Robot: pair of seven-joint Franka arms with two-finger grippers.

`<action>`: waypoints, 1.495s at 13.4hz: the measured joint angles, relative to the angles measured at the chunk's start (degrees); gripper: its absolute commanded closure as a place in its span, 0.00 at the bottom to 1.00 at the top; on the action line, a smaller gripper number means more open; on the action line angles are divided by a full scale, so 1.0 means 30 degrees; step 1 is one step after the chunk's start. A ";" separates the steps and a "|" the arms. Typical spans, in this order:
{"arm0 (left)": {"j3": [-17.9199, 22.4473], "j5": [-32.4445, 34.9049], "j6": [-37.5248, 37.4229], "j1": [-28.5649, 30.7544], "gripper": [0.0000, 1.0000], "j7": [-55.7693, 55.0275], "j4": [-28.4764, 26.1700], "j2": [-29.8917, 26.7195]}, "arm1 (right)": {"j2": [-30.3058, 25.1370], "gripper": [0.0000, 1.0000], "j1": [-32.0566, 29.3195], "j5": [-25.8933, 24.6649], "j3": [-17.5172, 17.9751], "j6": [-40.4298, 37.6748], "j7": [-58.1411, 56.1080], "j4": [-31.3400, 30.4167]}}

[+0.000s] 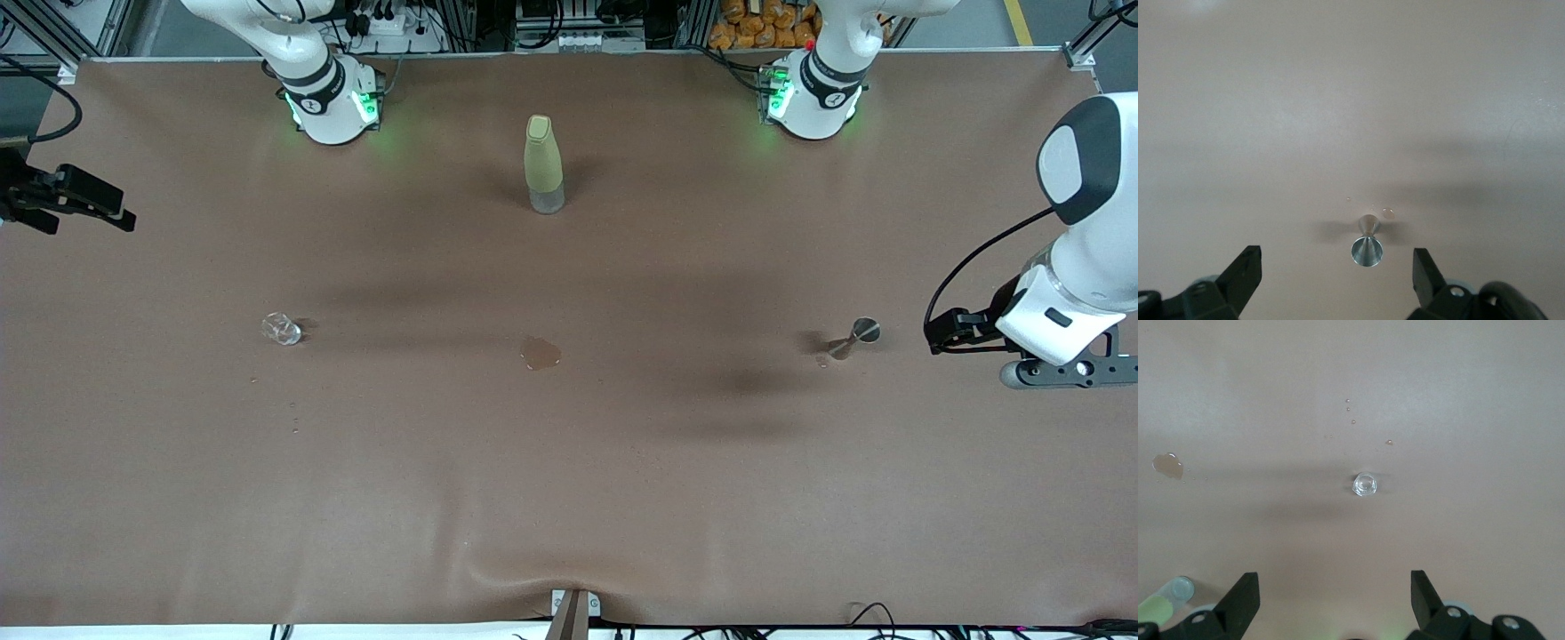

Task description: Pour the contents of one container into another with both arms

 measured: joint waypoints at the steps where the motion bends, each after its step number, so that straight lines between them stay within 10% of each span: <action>1: 0.0000 0.0000 0.0000 0.0000 0.00 0.0000 0.0000 0.0000 | 0.0000 0.00 0.0000 0.0000 0.0001 0.0052 0.0000 0.0002; 20: -0.0004 -0.0482 -0.0008 0.0005 0.00 0.0000 0.0056 -0.0075 | -0.0004 0.00 -0.0178 -0.0442 -0.0284 -0.0259 -0.1463 0.0785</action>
